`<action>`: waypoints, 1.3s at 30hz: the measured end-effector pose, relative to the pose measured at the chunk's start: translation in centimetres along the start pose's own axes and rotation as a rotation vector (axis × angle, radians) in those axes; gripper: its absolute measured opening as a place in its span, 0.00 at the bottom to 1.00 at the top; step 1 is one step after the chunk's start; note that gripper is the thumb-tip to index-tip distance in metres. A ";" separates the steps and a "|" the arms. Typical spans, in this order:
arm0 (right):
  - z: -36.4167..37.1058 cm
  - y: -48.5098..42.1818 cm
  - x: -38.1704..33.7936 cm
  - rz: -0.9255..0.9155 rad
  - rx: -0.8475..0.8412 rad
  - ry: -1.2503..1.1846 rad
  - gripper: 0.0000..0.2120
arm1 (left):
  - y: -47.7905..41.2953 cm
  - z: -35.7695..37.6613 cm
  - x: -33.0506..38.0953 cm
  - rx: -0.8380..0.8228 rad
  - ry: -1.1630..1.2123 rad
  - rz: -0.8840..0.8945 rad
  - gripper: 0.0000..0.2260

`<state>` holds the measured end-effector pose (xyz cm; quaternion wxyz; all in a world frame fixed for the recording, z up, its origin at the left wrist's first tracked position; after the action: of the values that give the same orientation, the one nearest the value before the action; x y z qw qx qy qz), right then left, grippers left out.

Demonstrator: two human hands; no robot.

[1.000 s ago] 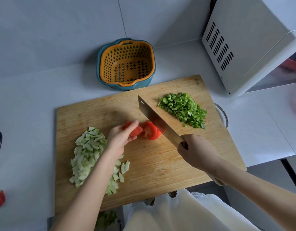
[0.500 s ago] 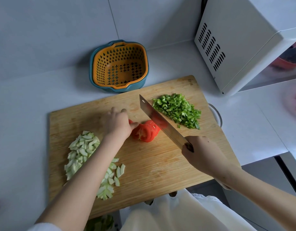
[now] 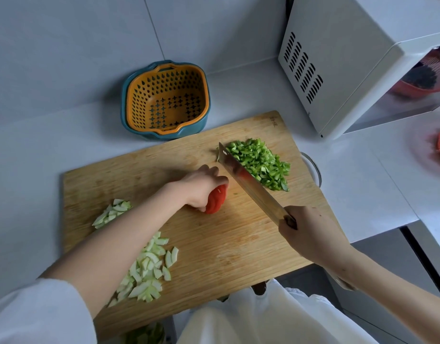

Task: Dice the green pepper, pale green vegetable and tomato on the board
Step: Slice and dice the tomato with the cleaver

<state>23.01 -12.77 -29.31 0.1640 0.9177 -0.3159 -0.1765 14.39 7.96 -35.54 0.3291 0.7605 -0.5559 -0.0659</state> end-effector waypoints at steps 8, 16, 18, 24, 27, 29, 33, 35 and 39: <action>1.3 0.5 -0.4 -0.046 -0.041 -0.031 0.13 | 4.9 3.6 0.4 0.342 -0.095 0.045 0.23; 3.2 0.8 -1.3 -0.086 -0.098 0.016 0.16 | 6.6 7.6 3.3 0.725 0.053 -0.247 0.25; 3.7 0.6 -1.3 -0.102 -0.101 0.040 0.16 | 6.9 8.3 3.3 0.730 0.173 -0.350 0.27; 4.6 0.4 -1.0 -0.146 -0.094 0.090 0.17 | 8.3 9.2 3.1 0.664 0.416 -0.509 0.37; 4.6 0.4 -1.0 -0.158 -0.080 0.101 0.18 | 8.2 9.1 2.8 0.656 0.474 -0.531 0.41; 4.6 0.4 -1.0 -0.165 -0.075 0.107 0.18 | 8.0 9.1 3.0 0.670 0.424 -0.507 0.39; 4.8 0.5 -0.7 -0.185 -0.064 0.124 0.12 | 8.2 9.3 3.3 0.754 0.317 -0.460 0.29; 4.9 0.4 -0.6 -0.185 -0.050 0.129 0.09 | 8.3 9.3 3.5 0.736 0.294 -0.443 0.28; 5.0 0.4 -0.7 -0.205 -0.034 0.122 0.10 | 8.3 9.6 2.8 0.623 0.453 -0.482 0.43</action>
<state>20.15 -13.61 -33.42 0.1795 0.9512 -0.2070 -0.1417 4.28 -0.01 -37.48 0.1733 0.9262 -0.2702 0.1978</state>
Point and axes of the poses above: each hand's wrist, its own y-axis away from the middle knuckle, its own z-axis out of the palm, x = y × z, the point moved 4 cm from there along -y, towards the middle knuckle, and after that the axes turned 8 degrees about y, right-handed, at the moved point
